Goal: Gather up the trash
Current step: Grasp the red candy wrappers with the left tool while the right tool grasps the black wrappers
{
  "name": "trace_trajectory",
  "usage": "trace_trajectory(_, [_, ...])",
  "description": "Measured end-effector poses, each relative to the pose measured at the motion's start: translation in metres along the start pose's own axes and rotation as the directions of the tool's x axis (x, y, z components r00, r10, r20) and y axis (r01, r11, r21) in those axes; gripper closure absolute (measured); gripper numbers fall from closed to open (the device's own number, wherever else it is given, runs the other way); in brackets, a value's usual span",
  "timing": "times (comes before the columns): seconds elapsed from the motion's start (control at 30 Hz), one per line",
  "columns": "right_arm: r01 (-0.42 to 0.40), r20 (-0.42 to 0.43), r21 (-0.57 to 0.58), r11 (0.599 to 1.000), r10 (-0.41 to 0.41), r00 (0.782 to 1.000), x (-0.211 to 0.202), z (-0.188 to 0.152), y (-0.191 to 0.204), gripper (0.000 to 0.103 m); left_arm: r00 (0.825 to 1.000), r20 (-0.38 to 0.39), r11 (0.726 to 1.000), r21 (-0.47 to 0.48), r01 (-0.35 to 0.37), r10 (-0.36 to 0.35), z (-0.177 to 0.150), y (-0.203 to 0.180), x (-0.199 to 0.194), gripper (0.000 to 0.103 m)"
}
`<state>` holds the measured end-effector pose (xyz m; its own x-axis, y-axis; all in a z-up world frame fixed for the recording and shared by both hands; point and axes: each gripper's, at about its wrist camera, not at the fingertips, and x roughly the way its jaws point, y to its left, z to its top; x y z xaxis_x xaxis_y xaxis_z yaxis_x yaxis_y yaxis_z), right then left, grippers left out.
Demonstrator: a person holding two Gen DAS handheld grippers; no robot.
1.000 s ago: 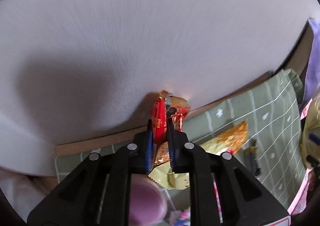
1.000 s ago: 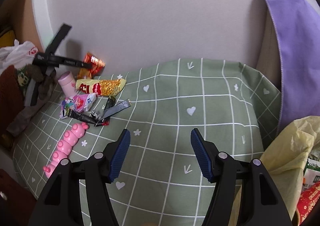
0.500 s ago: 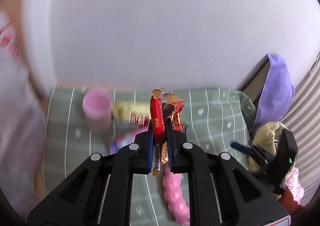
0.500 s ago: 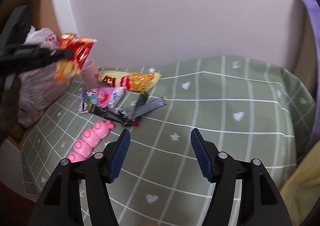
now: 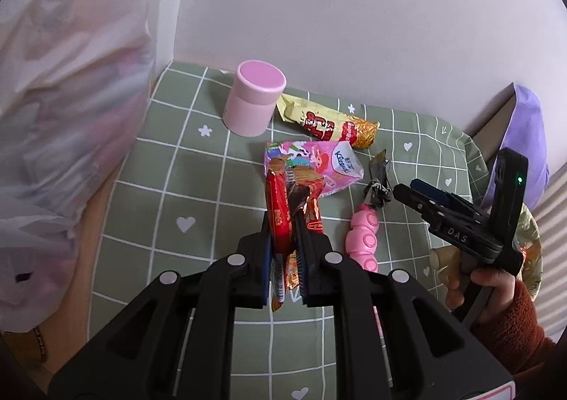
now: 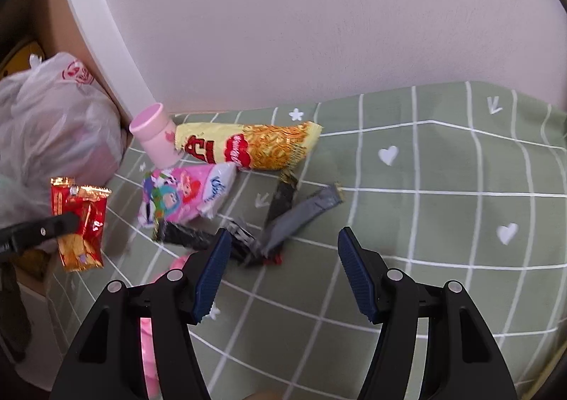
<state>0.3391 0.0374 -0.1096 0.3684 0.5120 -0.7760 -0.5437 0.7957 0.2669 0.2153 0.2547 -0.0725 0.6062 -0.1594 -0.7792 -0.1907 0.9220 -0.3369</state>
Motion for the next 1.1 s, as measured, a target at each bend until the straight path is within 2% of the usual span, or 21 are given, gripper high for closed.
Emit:
trace_trajectory(0.17, [-0.016,-0.016,-0.082,0.997,0.015,1.0,0.006,-0.002,0.015,0.043,1.0,0.005,1.0,0.019,0.004,-0.004,0.003,-0.005,0.001,0.091])
trace_trajectory(0.4, [-0.074,0.02,-0.114,0.991,0.076,0.997,-0.008,-0.013,0.022,0.043,1.0,0.001,1.0,0.0,0.009,-0.009,0.004,0.001,0.003,0.092])
trace_trajectory(0.57, [-0.071,-0.02,-0.14,0.988,0.069,0.997,0.003,-0.017,0.022,0.043,1.0,0.001,1.0,-0.023,0.005,-0.005,0.005,0.007,0.003,0.091])
trace_trajectory(0.7, [-0.046,-0.012,-0.11,0.993,0.045,0.999,0.018,-0.002,0.019,0.043,1.0,-0.008,1.0,-0.028,0.003,-0.003,0.004,0.009,0.004,0.091])
trace_trajectory(0.8, [-0.027,-0.036,-0.093,0.995,0.023,0.999,0.034,0.004,0.015,0.043,1.0,-0.01,1.0,-0.03,0.0,-0.001,0.003,0.011,0.005,0.091])
trace_trajectory(0.93, [0.02,-0.033,-0.153,0.988,-0.025,0.999,0.038,0.001,0.021,0.047,1.0,-0.013,0.999,-0.038,0.0,0.0,0.003,0.013,0.005,0.091])
trace_trajectory(1.0, [0.049,-0.019,-0.169,0.984,-0.053,0.998,0.036,-0.002,0.023,0.056,1.0,-0.017,0.999,-0.042,-0.001,0.0,0.003,0.014,0.007,0.091])
trace_trajectory(1.03, [0.039,-0.016,-0.159,0.986,-0.042,0.999,0.036,-0.002,0.022,0.066,1.0,-0.019,0.999,-0.043,0.0,0.0,0.003,0.014,0.007,0.091])
trace_trajectory(1.07, [0.02,-0.017,-0.145,0.989,-0.023,1.0,0.035,-0.003,0.02,0.07,1.0,-0.02,0.999,-0.043,0.001,-0.001,0.003,0.013,0.008,0.091])
trace_trajectory(1.1, [-0.003,-0.013,-0.118,0.993,0.001,1.0,0.034,-0.001,0.017,0.071,1.0,-0.022,0.999,-0.043,0.001,-0.002,0.003,0.013,0.009,0.091])
